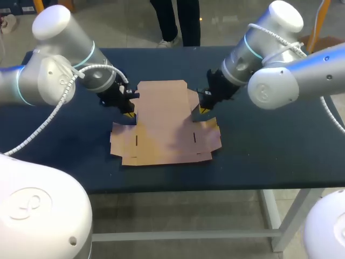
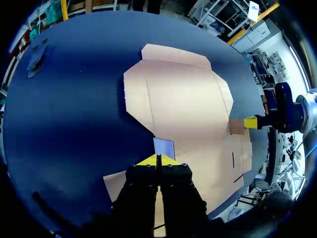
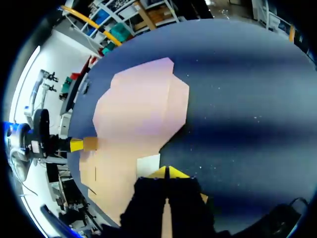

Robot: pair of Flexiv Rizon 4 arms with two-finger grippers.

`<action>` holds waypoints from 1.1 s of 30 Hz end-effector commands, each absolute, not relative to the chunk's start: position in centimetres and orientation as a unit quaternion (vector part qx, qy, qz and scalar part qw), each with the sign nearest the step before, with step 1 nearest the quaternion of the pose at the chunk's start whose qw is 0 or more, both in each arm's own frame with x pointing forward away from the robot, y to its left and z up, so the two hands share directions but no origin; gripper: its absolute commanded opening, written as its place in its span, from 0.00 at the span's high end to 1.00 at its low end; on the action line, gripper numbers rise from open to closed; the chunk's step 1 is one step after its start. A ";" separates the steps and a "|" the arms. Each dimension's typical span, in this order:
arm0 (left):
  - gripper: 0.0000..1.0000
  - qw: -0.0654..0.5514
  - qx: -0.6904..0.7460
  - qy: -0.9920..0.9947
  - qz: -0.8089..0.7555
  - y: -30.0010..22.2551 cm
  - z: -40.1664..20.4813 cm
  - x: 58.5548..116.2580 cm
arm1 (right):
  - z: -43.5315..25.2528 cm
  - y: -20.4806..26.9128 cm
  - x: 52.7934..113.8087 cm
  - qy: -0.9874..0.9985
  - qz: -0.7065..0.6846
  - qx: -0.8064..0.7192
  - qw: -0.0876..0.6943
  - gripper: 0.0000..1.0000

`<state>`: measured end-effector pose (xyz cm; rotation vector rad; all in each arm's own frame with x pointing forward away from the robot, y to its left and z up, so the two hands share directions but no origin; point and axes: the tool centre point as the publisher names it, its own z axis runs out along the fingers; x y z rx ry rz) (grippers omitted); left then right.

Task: Assemble the packaging by folding the flat box into shape, placing the metal phone stand inside, and closing the box properly

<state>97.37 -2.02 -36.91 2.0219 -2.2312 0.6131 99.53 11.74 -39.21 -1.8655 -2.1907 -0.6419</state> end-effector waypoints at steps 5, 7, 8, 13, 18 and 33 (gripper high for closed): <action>1.00 0.025 0.663 -0.719 0.209 -1.2 -35.0 95.6 | -36.9 9.6 99.2 -0.738 -0.220 -0.629 0.106 1.00; 1.00 0.023 0.664 -0.717 0.210 -1.1 -34.5 95.1 | -36.4 9.3 99.0 -0.738 -0.222 -0.628 0.110 1.00; 1.00 0.022 0.664 -0.717 0.210 -1.1 -34.2 94.8 | -36.1 9.1 98.9 -0.738 -0.222 -0.628 0.110 1.00; 1.00 0.016 0.665 -0.716 0.211 -0.9 -33.5 93.7 | -35.1 8.2 97.7 -0.734 -0.223 -0.632 0.108 1.00; 1.00 0.018 0.664 -0.716 0.213 -0.7 -33.1 92.8 | -34.8 7.1 96.1 -0.727 -0.218 -0.641 0.114 1.00; 1.00 0.033 0.658 -0.721 0.214 -0.4 -33.2 88.3 | -34.3 5.1 89.0 -0.708 -0.214 -0.662 0.123 1.00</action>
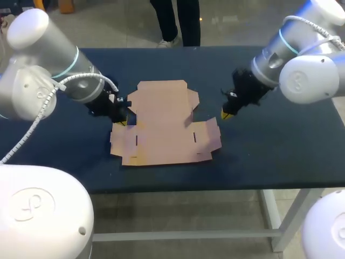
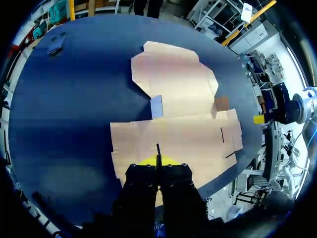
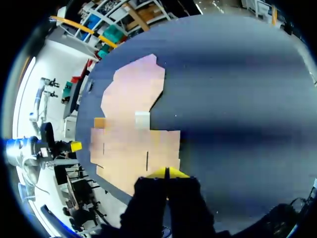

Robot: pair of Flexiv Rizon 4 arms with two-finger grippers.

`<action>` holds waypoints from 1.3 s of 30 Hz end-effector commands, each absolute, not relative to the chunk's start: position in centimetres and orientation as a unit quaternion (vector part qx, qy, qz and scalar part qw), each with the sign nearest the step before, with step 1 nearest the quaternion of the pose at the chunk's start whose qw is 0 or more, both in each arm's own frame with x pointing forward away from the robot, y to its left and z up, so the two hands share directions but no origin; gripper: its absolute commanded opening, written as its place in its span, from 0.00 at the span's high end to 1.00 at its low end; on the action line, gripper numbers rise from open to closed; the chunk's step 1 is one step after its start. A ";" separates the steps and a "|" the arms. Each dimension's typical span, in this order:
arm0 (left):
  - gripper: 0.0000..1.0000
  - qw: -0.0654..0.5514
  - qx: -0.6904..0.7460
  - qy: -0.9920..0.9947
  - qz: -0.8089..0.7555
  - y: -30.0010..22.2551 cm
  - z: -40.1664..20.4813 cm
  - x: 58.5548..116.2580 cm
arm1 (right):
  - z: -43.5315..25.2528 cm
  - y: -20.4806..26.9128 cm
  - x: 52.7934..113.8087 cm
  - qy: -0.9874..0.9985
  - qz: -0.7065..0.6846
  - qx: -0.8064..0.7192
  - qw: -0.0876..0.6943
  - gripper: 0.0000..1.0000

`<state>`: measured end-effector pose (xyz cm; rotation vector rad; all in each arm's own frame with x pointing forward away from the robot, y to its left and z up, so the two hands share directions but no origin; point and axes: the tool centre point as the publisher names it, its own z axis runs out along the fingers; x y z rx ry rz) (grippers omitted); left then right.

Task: Assemble the packaging by folding the flat box into shape, placing the metal phone stand inside, and closing the box properly

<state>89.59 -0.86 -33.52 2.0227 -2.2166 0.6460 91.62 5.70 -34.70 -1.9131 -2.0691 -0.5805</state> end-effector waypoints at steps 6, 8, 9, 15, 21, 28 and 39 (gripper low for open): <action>1.00 0.033 0.658 -0.720 0.217 0.0 -32.8 86.0 | -34.3 4.6 86.4 -0.701 -0.223 -0.665 0.130 1.00; 1.00 0.033 0.659 -0.719 0.217 0.1 -32.9 85.4 | -34.3 4.5 85.8 -0.699 -0.223 -0.667 0.131 1.00; 1.00 0.037 0.659 -0.719 0.218 0.1 -33.0 85.2 | -34.3 4.5 85.5 -0.699 -0.222 -0.667 0.131 1.00; 1.00 0.053 0.661 -0.714 0.225 0.5 -33.6 83.7 | -34.7 5.1 84.3 -0.703 -0.210 -0.665 0.142 1.00; 1.00 0.071 0.663 -0.710 0.227 0.8 -34.5 82.3 | -35.0 5.3 83.2 -0.705 -0.208 -0.662 0.149 1.00; 1.00 0.085 0.667 -0.704 0.227 1.1 -35.3 80.7 | -36.2 5.7 81.9 -0.703 -0.207 -0.662 0.158 1.00; 1.00 0.101 0.673 -0.696 0.230 1.4 -36.3 78.2 | -37.5 6.0 79.7 -0.698 -0.205 -0.667 0.163 1.00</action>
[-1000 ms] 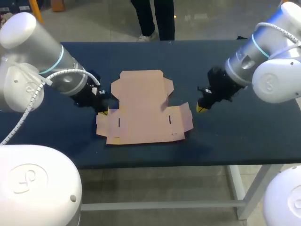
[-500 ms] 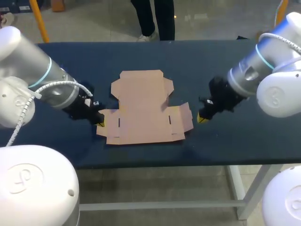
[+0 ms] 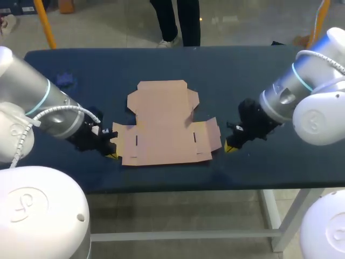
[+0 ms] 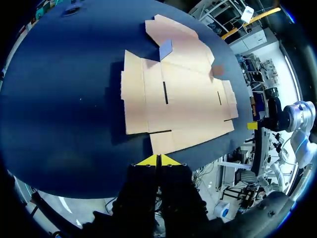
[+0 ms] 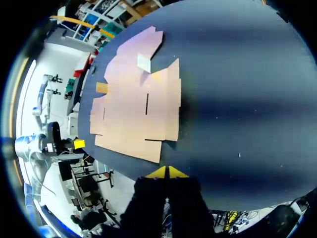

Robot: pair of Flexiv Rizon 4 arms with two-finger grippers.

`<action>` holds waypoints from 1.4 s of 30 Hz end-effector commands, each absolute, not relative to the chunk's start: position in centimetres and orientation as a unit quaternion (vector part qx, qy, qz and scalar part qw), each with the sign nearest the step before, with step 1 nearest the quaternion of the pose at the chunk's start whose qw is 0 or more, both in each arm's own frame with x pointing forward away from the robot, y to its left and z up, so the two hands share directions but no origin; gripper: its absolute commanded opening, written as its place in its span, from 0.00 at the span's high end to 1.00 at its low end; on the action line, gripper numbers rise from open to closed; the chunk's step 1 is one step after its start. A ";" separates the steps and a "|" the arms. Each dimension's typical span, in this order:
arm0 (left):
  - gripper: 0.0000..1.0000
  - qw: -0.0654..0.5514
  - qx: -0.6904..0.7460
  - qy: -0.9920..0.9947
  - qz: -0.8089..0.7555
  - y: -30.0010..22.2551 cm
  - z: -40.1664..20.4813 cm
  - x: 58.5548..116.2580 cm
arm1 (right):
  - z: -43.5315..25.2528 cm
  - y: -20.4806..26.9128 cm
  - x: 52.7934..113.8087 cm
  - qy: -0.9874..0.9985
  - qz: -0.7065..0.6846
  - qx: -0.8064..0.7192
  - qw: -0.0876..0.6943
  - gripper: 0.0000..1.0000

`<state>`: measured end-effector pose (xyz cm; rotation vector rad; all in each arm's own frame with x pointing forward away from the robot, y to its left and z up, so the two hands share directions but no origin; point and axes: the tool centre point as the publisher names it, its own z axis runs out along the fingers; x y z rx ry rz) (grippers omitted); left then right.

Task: Assemble the packaging by folding the flat box into shape, placing the metal phone stand inside, and closing the box properly

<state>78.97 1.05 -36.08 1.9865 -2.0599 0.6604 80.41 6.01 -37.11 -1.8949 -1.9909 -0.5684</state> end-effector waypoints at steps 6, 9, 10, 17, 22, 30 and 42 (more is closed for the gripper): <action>1.00 0.113 0.682 -0.683 0.236 2.1 -36.7 77.3 | -38.2 6.2 79.0 -0.693 -0.208 -0.669 0.170 1.00; 1.00 0.115 0.685 -0.679 0.237 2.3 -36.8 77.0 | -38.6 6.2 78.7 -0.687 -0.208 -0.675 0.169 1.00; 1.00 0.116 0.686 -0.679 0.237 2.3 -36.9 77.0 | -38.8 6.3 78.7 -0.686 -0.209 -0.677 0.169 1.00; 1.00 0.129 0.686 -0.676 0.237 2.3 -37.7 76.7 | -39.8 6.9 78.7 -0.681 -0.205 -0.683 0.168 1.00; 1.00 0.143 0.683 -0.677 0.235 2.0 -38.6 76.9 | -40.6 7.3 78.9 -0.677 -0.208 -0.685 0.172 1.00; 1.00 0.161 0.677 -0.680 0.231 1.5 -39.6 77.6 | -41.3 7.9 79.2 -0.672 -0.210 -0.688 0.175 1.00; 1.00 0.176 0.670 -0.684 0.229 1.0 -40.5 78.1 | -42.4 8.5 80.1 -0.666 -0.221 -0.689 0.183 1.00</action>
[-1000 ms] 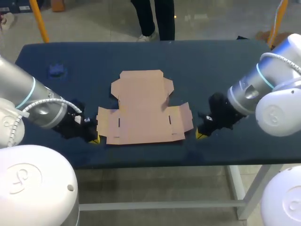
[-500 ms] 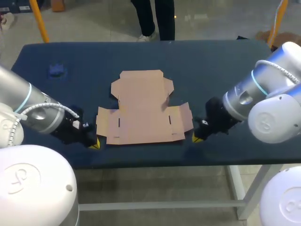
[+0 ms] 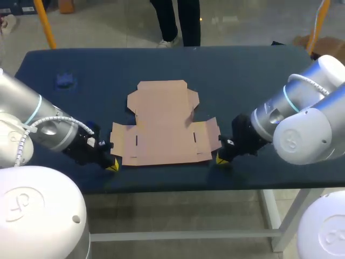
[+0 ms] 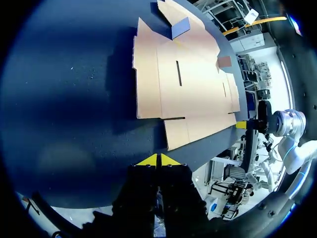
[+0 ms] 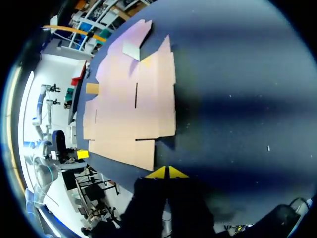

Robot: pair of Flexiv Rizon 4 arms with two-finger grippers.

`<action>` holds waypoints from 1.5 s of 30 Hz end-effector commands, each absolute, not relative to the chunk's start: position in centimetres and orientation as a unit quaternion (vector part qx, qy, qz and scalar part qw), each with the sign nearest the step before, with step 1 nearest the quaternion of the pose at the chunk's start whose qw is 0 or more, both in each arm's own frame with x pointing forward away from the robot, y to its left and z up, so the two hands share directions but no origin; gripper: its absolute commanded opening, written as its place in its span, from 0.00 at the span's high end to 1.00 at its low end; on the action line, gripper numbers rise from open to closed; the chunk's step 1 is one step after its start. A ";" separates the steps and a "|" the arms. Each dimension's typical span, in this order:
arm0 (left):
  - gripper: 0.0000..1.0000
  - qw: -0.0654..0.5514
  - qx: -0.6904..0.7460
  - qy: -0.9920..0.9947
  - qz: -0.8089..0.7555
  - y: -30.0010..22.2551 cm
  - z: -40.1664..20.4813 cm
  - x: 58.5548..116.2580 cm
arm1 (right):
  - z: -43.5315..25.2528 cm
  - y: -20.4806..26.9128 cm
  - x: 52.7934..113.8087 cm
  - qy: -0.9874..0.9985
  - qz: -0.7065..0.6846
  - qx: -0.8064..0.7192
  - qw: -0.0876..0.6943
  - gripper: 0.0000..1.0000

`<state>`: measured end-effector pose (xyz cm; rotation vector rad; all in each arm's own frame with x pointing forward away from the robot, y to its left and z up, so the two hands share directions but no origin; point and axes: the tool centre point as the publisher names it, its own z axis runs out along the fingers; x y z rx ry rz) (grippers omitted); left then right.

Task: Assemble the packaging by folding the flat box into shape, placing the metal phone stand inside, and closing the box properly

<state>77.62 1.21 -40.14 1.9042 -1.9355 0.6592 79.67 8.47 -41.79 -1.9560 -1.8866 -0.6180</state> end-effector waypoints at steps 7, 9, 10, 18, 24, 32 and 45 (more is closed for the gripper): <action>1.00 0.179 0.669 -0.684 0.229 0.9 -40.6 78.3 | -42.6 8.8 80.4 -0.667 -0.222 -0.686 0.186 1.00; 1.00 0.180 0.669 -0.684 0.229 0.9 -40.7 78.4 | -42.5 8.9 80.4 -0.667 -0.223 -0.686 0.186 1.00; 1.00 0.181 0.668 -0.684 0.229 0.9 -40.7 78.4 | -42.5 8.9 80.5 -0.667 -0.224 -0.686 0.186 1.00; 1.00 0.188 0.665 -0.681 0.242 0.9 -41.0 78.4 | -42.6 8.9 80.6 -0.663 -0.236 -0.686 0.188 1.00; 1.00 0.195 0.660 -0.681 0.250 0.8 -41.3 78.4 | -42.8 8.9 80.8 -0.657 -0.248 -0.685 0.194 1.00; 1.00 0.212 0.654 -0.678 0.260 0.6 -41.8 78.6 | -43.0 9.0 81.0 -0.648 -0.271 -0.682 0.202 1.00; 1.00 0.229 0.647 -0.675 0.272 0.3 -42.2 79.0 | -42.6 9.4 81.3 -0.643 -0.299 -0.673 0.209 1.00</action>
